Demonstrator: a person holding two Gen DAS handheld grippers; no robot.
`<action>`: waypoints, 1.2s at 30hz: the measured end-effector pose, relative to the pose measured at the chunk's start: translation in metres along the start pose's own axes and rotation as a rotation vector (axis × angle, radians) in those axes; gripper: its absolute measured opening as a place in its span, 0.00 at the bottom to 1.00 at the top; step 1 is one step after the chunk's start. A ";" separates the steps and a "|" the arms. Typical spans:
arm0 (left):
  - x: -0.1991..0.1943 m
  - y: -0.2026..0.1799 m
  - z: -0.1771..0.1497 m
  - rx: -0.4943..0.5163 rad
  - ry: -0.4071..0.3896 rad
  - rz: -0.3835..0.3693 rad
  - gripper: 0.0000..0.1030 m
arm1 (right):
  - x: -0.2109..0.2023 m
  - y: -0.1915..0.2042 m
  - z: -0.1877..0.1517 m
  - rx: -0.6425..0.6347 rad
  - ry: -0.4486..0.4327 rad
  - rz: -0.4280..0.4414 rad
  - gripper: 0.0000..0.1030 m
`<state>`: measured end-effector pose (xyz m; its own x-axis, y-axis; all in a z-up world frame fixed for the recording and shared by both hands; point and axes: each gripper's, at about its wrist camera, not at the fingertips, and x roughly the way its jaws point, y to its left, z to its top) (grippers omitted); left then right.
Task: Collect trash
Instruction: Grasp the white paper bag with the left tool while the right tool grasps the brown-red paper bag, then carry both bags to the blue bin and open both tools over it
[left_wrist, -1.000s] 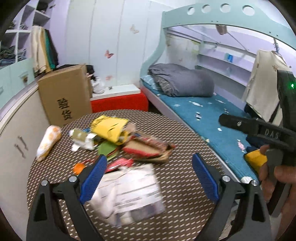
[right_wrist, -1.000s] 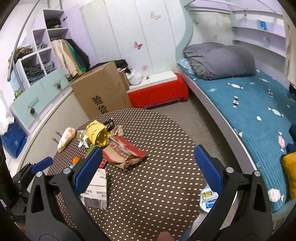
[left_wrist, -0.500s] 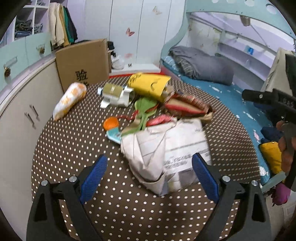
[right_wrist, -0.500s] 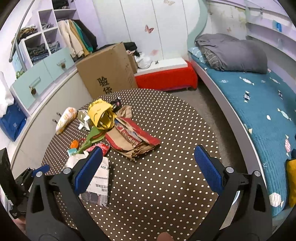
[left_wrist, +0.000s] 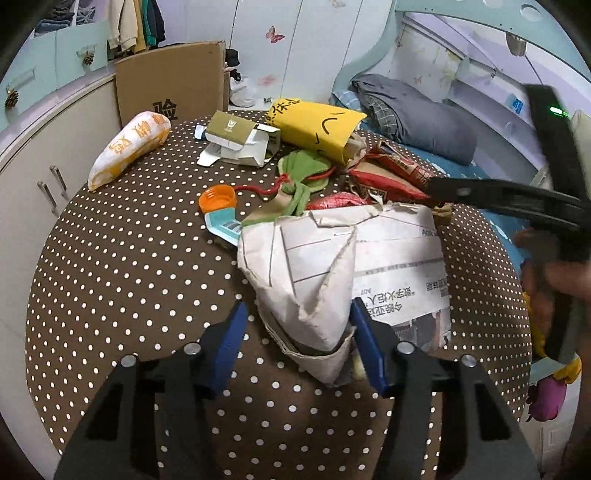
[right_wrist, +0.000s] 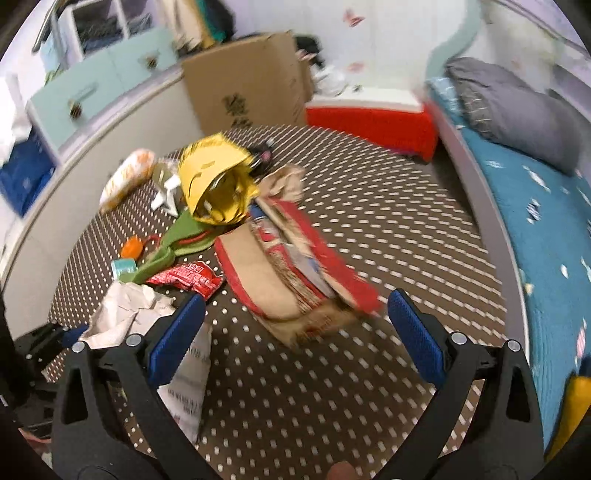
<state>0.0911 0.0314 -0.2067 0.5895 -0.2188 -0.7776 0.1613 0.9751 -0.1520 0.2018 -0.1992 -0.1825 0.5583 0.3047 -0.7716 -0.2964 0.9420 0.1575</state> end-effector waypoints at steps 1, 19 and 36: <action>0.001 0.000 0.001 0.002 0.006 0.005 0.65 | 0.010 0.001 0.002 -0.019 0.019 0.005 0.94; -0.009 -0.005 0.004 0.006 -0.042 -0.046 0.27 | -0.036 -0.035 -0.019 0.104 -0.075 0.067 0.51; -0.043 -0.054 0.035 0.087 -0.154 -0.130 0.26 | -0.118 -0.099 -0.038 0.298 -0.268 0.080 0.51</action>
<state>0.0843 -0.0129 -0.1436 0.6721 -0.3515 -0.6517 0.3072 0.9332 -0.1865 0.1355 -0.3337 -0.1309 0.7362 0.3678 -0.5681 -0.1319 0.9013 0.4126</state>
